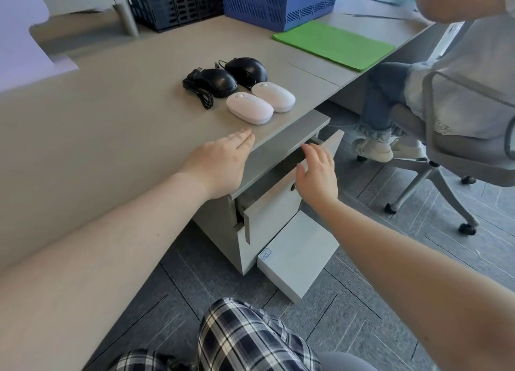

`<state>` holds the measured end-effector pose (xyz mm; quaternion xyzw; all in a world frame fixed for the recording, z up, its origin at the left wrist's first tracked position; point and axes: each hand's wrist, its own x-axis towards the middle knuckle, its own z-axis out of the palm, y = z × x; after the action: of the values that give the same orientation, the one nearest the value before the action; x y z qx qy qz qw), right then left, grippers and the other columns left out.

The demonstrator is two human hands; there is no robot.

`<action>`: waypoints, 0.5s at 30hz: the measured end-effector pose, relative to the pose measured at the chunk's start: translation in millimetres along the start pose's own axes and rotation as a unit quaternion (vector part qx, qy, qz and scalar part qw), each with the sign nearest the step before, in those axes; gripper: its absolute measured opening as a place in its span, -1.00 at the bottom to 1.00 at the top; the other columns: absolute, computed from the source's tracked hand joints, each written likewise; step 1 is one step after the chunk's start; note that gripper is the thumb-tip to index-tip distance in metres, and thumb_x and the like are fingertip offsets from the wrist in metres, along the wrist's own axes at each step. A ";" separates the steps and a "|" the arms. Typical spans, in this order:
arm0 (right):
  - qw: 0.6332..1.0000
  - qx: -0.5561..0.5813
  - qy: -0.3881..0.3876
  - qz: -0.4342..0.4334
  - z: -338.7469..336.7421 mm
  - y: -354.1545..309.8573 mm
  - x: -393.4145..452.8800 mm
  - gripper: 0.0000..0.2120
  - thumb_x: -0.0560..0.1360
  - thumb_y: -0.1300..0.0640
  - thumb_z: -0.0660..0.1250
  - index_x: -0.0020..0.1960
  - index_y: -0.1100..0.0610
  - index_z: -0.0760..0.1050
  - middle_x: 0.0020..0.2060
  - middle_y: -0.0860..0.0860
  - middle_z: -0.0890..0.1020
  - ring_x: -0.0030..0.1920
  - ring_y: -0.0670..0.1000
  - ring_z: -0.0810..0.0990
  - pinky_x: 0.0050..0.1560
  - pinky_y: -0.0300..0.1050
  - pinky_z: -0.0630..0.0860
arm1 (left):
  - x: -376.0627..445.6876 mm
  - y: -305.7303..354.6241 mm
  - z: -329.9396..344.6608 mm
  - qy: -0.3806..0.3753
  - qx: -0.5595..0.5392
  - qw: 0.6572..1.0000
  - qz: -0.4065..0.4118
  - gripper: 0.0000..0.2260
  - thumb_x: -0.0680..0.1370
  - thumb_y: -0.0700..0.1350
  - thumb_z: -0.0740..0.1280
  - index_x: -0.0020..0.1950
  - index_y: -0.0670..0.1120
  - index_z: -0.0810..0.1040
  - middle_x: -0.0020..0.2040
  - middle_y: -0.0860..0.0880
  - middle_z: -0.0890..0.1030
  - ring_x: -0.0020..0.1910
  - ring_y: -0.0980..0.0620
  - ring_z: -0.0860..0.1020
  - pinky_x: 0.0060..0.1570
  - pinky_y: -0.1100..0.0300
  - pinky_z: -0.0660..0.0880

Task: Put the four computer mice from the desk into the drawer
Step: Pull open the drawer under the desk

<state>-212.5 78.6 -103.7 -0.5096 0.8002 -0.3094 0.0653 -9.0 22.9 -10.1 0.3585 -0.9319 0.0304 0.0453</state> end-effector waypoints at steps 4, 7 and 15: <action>0.979 -0.095 -0.139 -0.118 6.8 -5.0 5.7 -0.61 0.61 0.05 0.09 -0.08 0.21 0.64 -0.11 0.06 0.67 0.13 0.09 0.55 0.50 0.07 0.18 | -4.4 11.5 -1.9 -0.025 0.015 0.999 -0.015 -0.51 0.65 -0.11 0.02 0.55 -0.17 -0.03 0.59 -0.11 0.01 0.56 -0.02 0.04 0.49 0.10 0.08; 0.977 -0.116 -0.137 -0.116 1.4 -5.7 3.0 -0.57 0.61 0.04 0.07 -0.13 0.22 0.64 -0.13 0.08 0.68 0.04 0.09 0.55 0.34 -0.02 0.38 | -6.8 18.3 -1.4 -0.032 0.028 0.999 -0.032 -0.48 0.65 -0.05 0.01 0.55 -0.20 -0.08 0.59 -0.14 -0.04 0.56 -0.04 0.00 0.51 0.10 0.00; 0.970 -0.172 -0.169 -0.029 -41.5 20.7 -23.5 -0.60 0.52 0.07 0.08 -0.47 0.14 0.36 -0.46 0.05 0.51 -0.32 0.13 0.45 -0.35 -0.18 0.42 | -8.5 28.8 -0.2 -0.038 0.019 0.998 -0.055 -0.46 0.64 -0.02 0.04 0.55 -0.21 -0.05 0.58 -0.15 -0.01 0.56 -0.04 0.00 0.53 0.07 0.00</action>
<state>-234.9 122.5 -87.1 -0.5809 0.8038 -0.0784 0.1019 -22.0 49.8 -11.5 0.4110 -0.9111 0.0321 0.0044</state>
